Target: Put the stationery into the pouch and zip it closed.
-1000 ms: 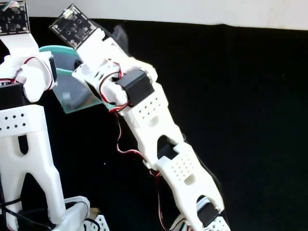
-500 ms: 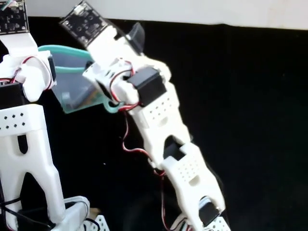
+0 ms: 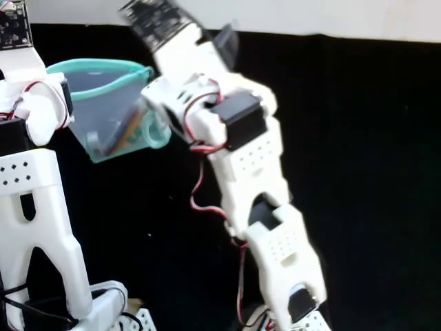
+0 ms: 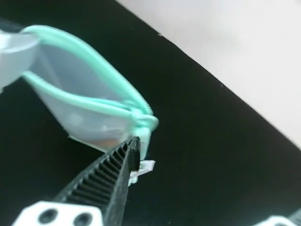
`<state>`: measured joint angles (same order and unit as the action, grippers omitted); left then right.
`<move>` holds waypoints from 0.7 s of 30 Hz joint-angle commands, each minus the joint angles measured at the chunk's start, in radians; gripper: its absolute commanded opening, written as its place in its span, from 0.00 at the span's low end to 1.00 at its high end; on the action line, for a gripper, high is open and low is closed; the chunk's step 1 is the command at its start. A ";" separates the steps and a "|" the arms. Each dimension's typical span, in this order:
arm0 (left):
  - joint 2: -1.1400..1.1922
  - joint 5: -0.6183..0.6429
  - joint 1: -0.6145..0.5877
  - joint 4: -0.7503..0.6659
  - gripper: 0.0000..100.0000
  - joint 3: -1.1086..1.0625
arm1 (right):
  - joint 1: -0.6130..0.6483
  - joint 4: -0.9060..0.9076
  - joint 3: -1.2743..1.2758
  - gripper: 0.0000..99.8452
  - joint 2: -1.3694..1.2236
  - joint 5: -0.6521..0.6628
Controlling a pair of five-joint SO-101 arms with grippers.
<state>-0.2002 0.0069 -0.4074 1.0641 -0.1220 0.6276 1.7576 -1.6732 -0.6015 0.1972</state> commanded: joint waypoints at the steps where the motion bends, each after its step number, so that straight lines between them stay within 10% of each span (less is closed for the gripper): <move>1: 0.073 -0.006 -0.021 0.005 0.01 -0.045 | -0.056 0.010 -0.084 0.52 0.054 -0.038; 21: 0.073 -0.006 -0.010 0.005 0.01 -0.047 | -0.090 0.012 0.160 0.52 0.113 -0.118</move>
<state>-0.2002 0.0069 -0.4074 1.0641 -0.1220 0.5401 1.7576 -1.5090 -0.5723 0.1082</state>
